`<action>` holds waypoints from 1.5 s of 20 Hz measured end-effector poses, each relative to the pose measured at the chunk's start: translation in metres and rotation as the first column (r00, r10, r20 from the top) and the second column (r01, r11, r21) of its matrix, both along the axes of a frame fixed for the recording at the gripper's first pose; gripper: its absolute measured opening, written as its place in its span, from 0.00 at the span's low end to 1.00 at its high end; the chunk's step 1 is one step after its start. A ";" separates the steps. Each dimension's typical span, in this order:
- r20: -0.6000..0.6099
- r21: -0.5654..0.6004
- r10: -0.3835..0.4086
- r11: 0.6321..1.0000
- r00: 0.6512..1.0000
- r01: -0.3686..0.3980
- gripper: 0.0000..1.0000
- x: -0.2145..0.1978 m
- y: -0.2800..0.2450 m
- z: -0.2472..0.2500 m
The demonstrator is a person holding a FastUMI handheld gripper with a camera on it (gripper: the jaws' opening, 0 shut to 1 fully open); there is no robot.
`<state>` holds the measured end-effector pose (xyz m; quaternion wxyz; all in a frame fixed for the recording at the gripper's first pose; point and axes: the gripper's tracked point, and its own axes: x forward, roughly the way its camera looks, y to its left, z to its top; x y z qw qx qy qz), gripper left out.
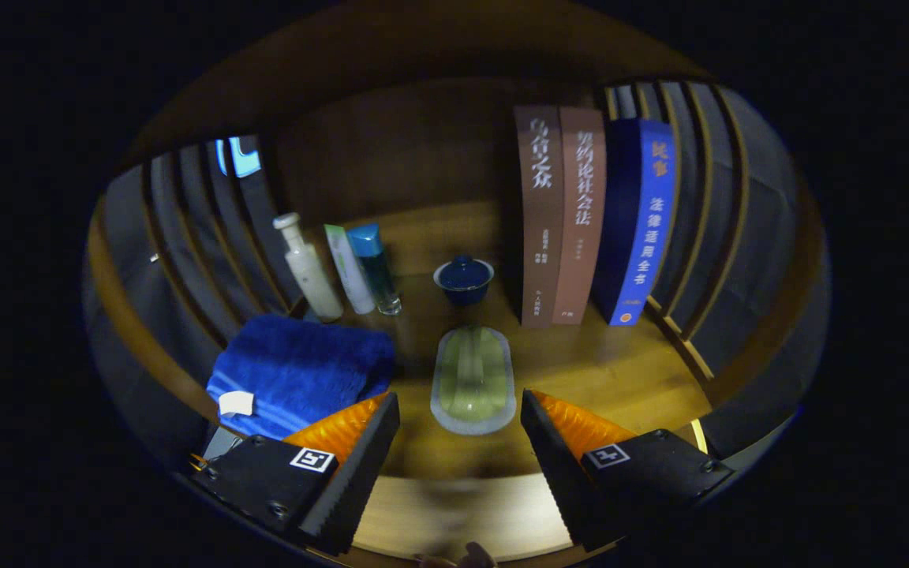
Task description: Pull open the drawer, take out the items inside it, and place them on the countertop above the cabinet.
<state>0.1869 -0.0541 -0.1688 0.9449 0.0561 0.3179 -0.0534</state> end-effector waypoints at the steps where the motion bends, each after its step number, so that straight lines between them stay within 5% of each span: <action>1: 0.044 -0.007 0.003 1.000 0.999 -0.003 0.99 -0.015 0.003 0.011; 7: 0.284 -0.046 0.030 0.999 0.958 -0.018 0.99 -0.119 0.019 0.054; 16: 0.430 -0.060 0.005 0.998 0.903 0.024 0.99 -0.251 0.031 -0.001; 22: 0.364 -0.047 -0.029 0.998 0.931 0.050 0.99 -0.262 0.029 -0.077; 30: 0.343 -0.036 -0.021 0.999 0.939 0.035 0.99 -0.238 0.034 -0.098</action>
